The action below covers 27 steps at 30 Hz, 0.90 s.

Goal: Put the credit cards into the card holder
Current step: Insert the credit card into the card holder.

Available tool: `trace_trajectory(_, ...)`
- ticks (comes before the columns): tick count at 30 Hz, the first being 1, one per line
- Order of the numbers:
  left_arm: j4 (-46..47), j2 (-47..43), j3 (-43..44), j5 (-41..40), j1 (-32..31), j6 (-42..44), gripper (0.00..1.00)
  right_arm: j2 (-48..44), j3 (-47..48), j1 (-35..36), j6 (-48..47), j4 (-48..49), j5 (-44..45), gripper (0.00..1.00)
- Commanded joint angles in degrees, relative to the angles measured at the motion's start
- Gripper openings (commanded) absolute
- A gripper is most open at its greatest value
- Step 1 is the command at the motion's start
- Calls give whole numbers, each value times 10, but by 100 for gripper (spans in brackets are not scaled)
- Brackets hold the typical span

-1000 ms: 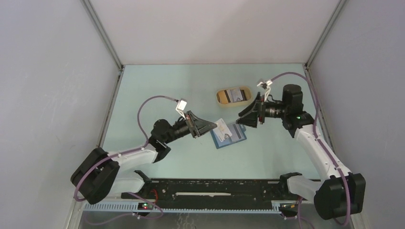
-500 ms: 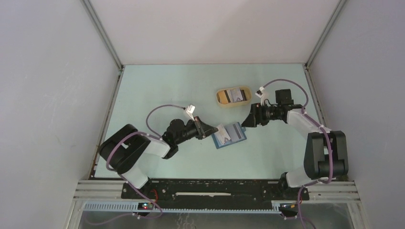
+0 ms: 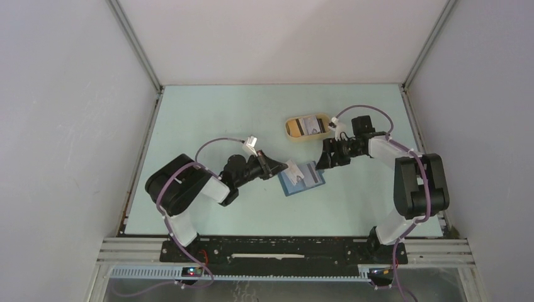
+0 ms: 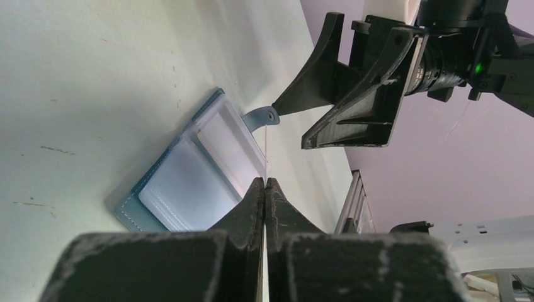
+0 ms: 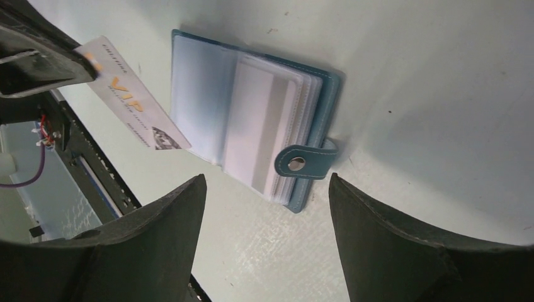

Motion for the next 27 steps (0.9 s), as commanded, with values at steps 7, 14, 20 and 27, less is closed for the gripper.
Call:
trace_trajectory(7, 70, 35, 17, -14, 5, -36, 0, 25, 29, 8, -5, 0, 35, 80)
trace_trajectory(14, 60, 45, 19, -24, 5, -44, 0, 38, 36, 9, -2, -6, 38, 78)
trace_trajectory(20, 27, 45, 22, -37, 5, -47, 0, 56, 45, 10, 0, -18, 31, 76)
trace_trajectory(27, 1, 46, 28, -44, 5, -42, 0, 59, 45, 11, 2, -17, 40, 75)
